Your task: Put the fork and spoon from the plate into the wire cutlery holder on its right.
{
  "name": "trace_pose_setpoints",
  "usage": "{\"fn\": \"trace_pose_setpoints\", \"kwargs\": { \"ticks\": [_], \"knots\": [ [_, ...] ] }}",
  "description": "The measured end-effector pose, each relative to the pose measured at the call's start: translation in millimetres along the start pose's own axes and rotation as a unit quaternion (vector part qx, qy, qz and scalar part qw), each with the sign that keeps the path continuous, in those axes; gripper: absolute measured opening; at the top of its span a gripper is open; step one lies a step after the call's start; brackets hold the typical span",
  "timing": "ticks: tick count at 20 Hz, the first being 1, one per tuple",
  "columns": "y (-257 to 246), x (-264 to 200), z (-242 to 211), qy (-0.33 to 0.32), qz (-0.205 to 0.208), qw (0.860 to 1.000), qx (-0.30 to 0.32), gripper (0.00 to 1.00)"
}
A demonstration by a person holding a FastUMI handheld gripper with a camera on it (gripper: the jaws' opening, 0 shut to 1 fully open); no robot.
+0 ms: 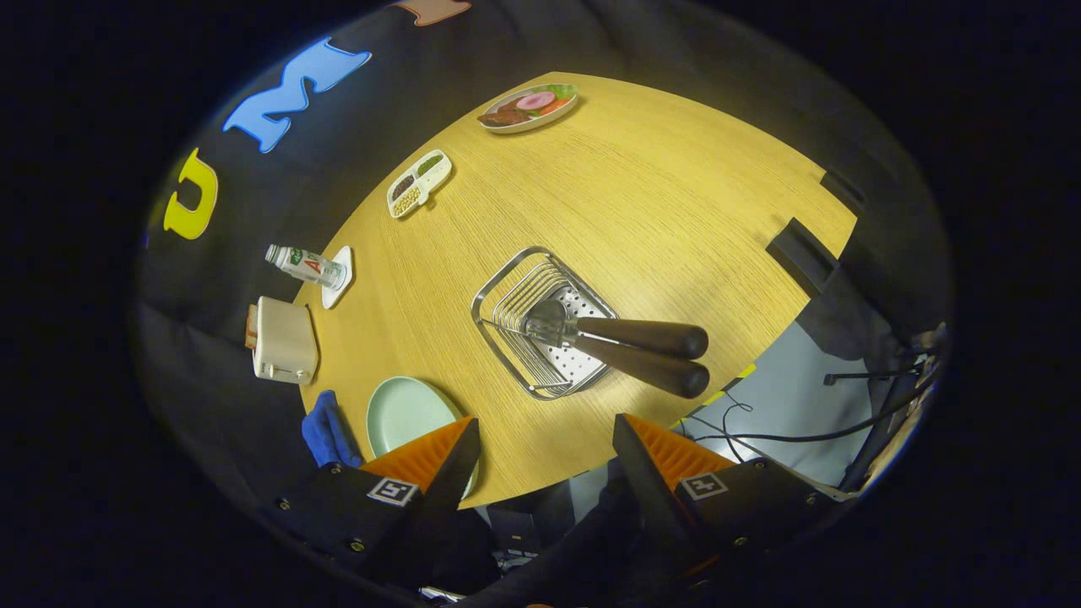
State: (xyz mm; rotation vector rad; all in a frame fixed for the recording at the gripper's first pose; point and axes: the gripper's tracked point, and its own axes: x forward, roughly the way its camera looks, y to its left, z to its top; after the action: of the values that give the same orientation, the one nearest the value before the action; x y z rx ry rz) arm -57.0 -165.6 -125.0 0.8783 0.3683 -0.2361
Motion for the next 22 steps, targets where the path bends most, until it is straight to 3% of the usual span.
{"fn": "trace_pose_setpoints", "kwargs": {
  "ticks": [4, 7, 12, 17, 22],
  "knots": [
    [13.3, -0.7, -4.1, 0.004, 0.01, 1.0, -0.022, 0.97],
    [39.7, -4.3, -8.7, 0.009, 0.047, 0.998, -0.039, 0.97],
    [82.9, -24.7, 24.5, -0.081, 0.094, 0.986, -0.108, 0.97],
    [94.2, -62.1, 70.5, -0.214, 0.07, 0.959, -0.171, 0.97],
    [98.4, -102.5, 104.0, -0.329, 0.045, 0.918, -0.217, 0.97]
  ]
}}
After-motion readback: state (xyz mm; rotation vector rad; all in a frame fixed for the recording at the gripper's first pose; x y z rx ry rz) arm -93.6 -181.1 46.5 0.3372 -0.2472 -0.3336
